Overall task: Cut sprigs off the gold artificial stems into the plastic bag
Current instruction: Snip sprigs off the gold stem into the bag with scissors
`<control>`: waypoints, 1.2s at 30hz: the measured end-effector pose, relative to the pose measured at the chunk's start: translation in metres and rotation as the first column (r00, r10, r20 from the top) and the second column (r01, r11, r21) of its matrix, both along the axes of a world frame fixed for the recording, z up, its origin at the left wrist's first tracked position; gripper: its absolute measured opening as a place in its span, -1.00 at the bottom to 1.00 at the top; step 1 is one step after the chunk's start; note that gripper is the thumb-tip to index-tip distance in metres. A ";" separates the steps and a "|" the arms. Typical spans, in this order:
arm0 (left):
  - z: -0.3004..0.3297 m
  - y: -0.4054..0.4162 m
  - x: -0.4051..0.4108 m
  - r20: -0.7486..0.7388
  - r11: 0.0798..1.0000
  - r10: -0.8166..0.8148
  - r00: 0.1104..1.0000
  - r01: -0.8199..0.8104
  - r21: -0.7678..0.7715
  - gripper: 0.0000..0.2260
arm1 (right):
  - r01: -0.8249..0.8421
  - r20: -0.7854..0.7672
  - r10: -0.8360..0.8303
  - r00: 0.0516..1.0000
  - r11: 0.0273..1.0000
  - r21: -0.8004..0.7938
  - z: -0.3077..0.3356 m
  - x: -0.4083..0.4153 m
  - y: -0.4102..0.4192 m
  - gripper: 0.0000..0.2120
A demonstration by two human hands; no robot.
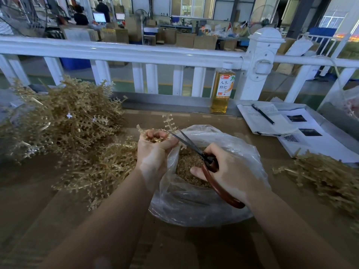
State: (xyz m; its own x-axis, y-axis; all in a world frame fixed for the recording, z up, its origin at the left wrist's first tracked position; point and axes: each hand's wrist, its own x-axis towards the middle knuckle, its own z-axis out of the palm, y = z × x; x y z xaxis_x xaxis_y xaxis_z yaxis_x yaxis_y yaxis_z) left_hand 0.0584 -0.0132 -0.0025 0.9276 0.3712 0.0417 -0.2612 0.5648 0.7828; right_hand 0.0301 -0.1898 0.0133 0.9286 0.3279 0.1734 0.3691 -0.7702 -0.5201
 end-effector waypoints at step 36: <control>0.001 -0.006 -0.006 0.042 0.999 -0.045 0.998 0.046 -0.021 -0.56 | -0.032 -0.004 0.032 0.999 0.999 0.043 -0.002 -0.001 0.006 -0.65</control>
State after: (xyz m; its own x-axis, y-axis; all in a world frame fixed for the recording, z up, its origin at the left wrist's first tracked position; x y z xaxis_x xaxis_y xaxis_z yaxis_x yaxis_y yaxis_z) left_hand 0.0526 -0.0190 -0.0017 0.9412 0.3299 0.0730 -0.2671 0.5939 0.7589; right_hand 0.0294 -0.1843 0.0111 0.9188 0.3496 0.1834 0.3903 -0.7348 -0.5548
